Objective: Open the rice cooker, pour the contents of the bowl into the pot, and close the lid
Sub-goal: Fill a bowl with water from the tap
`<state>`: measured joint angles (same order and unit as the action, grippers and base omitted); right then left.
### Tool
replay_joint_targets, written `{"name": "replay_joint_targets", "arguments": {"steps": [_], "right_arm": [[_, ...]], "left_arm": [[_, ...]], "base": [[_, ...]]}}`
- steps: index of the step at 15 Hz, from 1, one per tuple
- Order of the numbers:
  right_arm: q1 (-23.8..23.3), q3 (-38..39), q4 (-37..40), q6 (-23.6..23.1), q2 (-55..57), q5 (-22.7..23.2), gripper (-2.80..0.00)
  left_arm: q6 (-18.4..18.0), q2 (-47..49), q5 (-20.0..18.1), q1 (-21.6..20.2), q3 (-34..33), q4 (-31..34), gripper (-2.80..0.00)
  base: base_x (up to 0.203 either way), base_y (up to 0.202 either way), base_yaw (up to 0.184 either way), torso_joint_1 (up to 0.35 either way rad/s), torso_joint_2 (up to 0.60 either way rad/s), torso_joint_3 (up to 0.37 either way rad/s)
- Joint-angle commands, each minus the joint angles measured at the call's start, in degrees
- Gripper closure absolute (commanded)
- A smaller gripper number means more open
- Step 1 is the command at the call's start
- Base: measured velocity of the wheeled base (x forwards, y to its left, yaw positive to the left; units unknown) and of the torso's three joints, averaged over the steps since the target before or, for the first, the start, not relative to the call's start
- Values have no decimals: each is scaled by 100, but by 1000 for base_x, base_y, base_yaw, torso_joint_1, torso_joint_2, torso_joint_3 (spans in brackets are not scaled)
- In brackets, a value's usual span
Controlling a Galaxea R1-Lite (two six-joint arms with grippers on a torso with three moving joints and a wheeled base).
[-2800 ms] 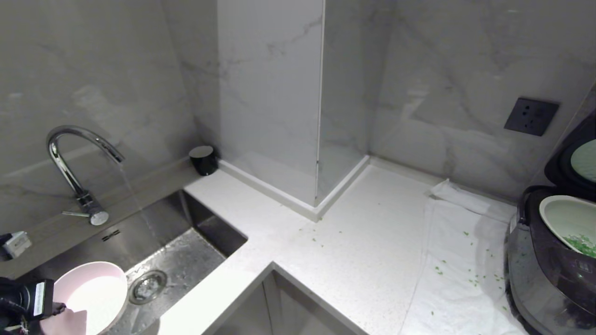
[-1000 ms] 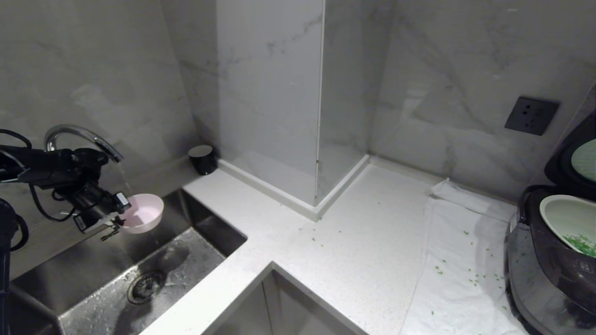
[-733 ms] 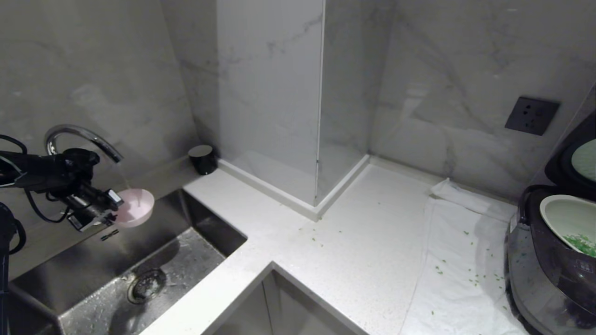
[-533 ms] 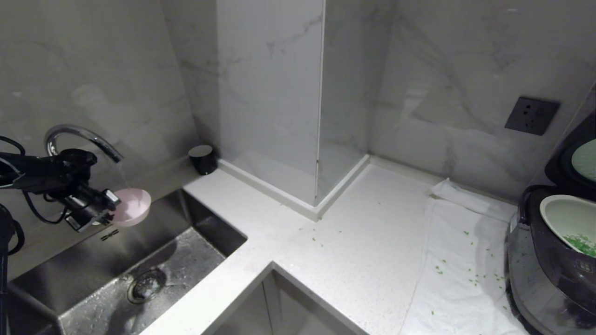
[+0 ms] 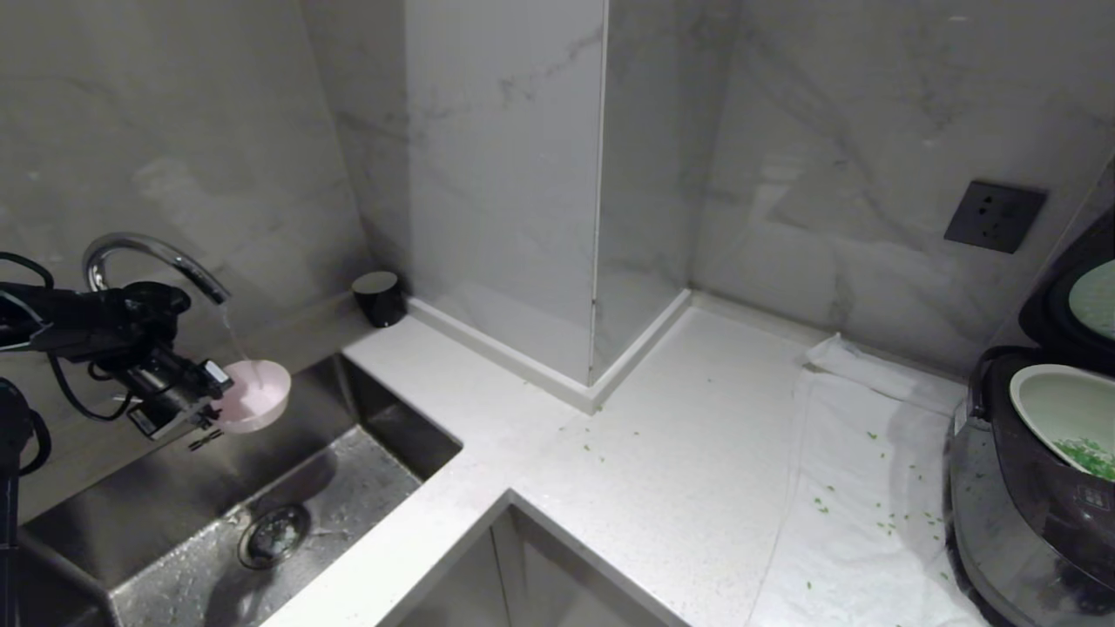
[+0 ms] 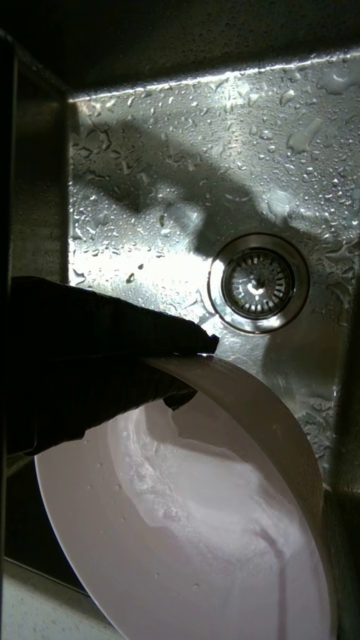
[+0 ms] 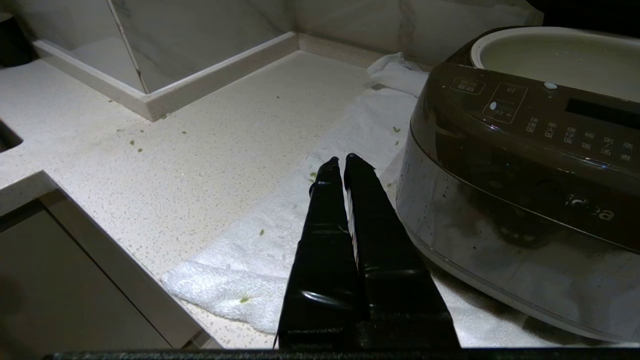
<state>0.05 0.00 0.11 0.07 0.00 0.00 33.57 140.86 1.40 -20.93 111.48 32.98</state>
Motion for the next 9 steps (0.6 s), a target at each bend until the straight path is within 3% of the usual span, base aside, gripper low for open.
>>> {"name": "replay_joint_targets", "arguments": {"steps": [1, 9], "right_arm": [[-5, 9, 6, 1, 0, 0, 0], [4, 9, -2, 1, 0, 0, 0]], "left_arm": [[27, -41, 1, 27, 6, 24, 0], [40, 3, -73, 18, 2, 42, 0]], "base": [[0, 0, 0, 0, 0, 0], [0, 0, 0, 0, 0, 0]]}}
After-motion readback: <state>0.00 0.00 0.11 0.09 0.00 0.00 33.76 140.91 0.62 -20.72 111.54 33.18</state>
